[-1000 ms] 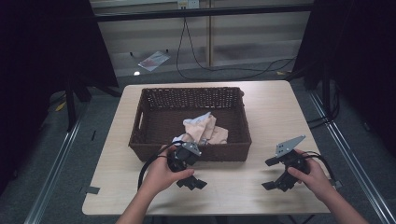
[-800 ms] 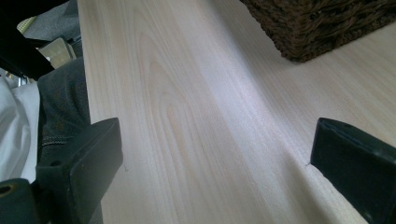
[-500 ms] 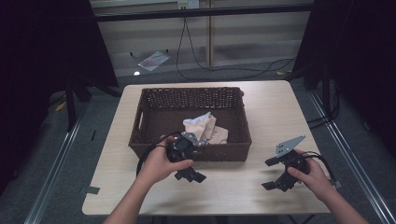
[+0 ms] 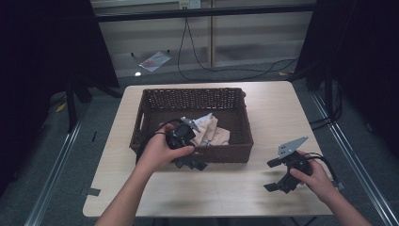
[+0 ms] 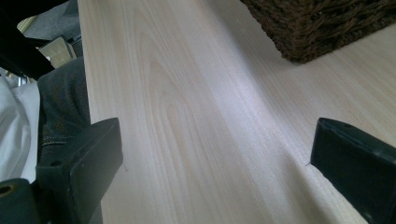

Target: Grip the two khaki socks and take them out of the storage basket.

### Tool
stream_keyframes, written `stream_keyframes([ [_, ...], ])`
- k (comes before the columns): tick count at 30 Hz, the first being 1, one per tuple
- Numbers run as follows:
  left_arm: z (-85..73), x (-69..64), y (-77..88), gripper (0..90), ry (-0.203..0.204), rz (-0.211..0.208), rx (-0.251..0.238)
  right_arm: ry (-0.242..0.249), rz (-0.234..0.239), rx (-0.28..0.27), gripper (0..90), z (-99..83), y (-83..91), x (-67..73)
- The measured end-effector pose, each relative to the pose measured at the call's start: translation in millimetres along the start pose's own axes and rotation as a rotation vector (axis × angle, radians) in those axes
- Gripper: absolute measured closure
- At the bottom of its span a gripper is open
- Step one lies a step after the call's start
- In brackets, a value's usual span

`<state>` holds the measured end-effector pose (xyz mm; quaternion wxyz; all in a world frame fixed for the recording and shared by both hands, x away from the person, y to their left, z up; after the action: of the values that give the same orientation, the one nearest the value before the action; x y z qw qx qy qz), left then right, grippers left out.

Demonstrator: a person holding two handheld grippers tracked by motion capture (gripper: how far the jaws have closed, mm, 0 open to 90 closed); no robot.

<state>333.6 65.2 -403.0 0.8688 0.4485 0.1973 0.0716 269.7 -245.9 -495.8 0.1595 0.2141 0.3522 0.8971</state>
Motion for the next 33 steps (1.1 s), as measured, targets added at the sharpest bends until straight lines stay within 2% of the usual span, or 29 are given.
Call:
stream_keyframes([
  [4,7.1,7.4,5.3,5.9,0.022,0.016,-0.024,-0.002,0.0,0.005,1.6,0.1,-0.2,0.6],
  [8,13.3,17.5,6.6,5.9,0.035,0.034,-0.014,0.002,-0.003,0.004,1.6,0.4,0.3,0.2],
  [9,15.1,19.6,6.0,5.9,0.049,0.04,-0.021,0.002,-0.004,0.004,1.6,0.4,0.3,0.2],
  [13,20.6,30.7,5.3,6.1,0.056,0.065,-0.008,0.005,-0.003,-0.001,1.6,0.7,0.8,-0.3],
  [14,22.1,32.3,4.0,6.1,0.072,0.072,-0.023,0.005,-0.003,-0.001,1.6,0.7,0.8,-0.3],
  [16,24.6,38.5,4.0,6.2,0.065,0.083,-0.014,0.005,-0.004,-0.002,1.6,0.7,0.9,-0.2],
  [17,26.2,41.3,2.7,6.2,0.082,0.095,-0.02,0.006,-0.004,0.002,1.6,0.6,0.7,-0.1],
  [22,31.9,53.2,-0.9,6.1,0.099,0.119,-0.013,0.006,-0.003,0.003,1.6,0.8,0.9,0.1],
  [26,32.9,62.9,-5.7,6.1,0.113,0.13,-0.019,0.006,-0.002,-0.003,1.6,1.1,0.9,0.0],
  [27,32.0,66.2,-6.1,6.1,0.109,0.139,0.004,0.01,-0.002,-0.003,1.6,1.0,0.9,-0.2],
  [29,31.4,71.8,-9.6,6.1,0.127,0.154,-0.002,0.005,-0.001,-0.002,1.6,1.2,1.0,0.5],
  [33,31.6,79.0,-12.1,6.1,0.142,0.153,-0.014,0.004,0.0,-0.001,1.6,1.3,1.3,0.5],
])
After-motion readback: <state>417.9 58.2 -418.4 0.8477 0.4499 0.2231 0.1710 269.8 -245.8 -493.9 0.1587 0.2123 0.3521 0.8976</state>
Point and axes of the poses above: each handheld gripper's, and its own axes: y roughly backward along the jaws, z roughly out of its top, x roughly to its left, the point moved 4 cm from there along -y, roughly forward along the jaws, and after that the axes turned 2 degrees about -x, right-handed, at the moved point
